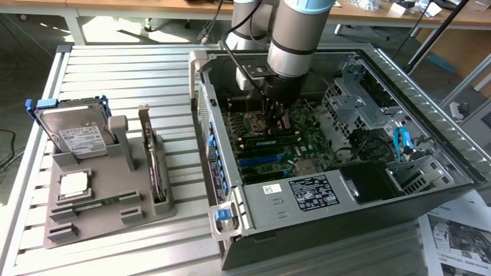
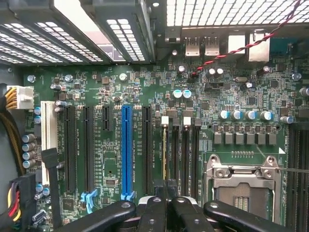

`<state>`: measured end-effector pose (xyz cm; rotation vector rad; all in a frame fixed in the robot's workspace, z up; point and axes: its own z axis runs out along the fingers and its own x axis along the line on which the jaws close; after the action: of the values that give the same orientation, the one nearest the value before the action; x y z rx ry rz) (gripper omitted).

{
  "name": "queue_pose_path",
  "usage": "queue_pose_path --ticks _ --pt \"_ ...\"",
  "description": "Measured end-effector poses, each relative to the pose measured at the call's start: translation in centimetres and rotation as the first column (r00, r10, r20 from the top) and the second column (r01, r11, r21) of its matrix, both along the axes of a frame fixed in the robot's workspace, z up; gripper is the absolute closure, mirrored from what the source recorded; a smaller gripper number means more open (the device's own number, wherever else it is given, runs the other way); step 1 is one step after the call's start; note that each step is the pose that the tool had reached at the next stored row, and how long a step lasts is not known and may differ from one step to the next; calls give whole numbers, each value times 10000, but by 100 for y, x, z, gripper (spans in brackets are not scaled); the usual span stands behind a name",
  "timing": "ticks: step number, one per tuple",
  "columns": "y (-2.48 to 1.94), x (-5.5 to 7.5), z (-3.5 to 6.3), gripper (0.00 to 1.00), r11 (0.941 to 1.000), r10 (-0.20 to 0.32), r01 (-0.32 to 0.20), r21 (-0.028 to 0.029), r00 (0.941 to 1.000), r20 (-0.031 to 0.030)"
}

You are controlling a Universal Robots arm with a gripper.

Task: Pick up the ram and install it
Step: 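Press down the ram until it locks into place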

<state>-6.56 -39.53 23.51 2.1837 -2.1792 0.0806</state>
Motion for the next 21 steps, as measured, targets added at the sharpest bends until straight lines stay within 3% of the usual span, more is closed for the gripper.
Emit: queue_pose_path --ticks 12,13,21 --pt "2 -6 -78 89 10000 -1 1 -5 10000 -3" --pt "5 -4 -46 89 10000 -2 2 26 10000 14" --pt "3 -5 322 89 10000 -1 1 -24 10000 1"
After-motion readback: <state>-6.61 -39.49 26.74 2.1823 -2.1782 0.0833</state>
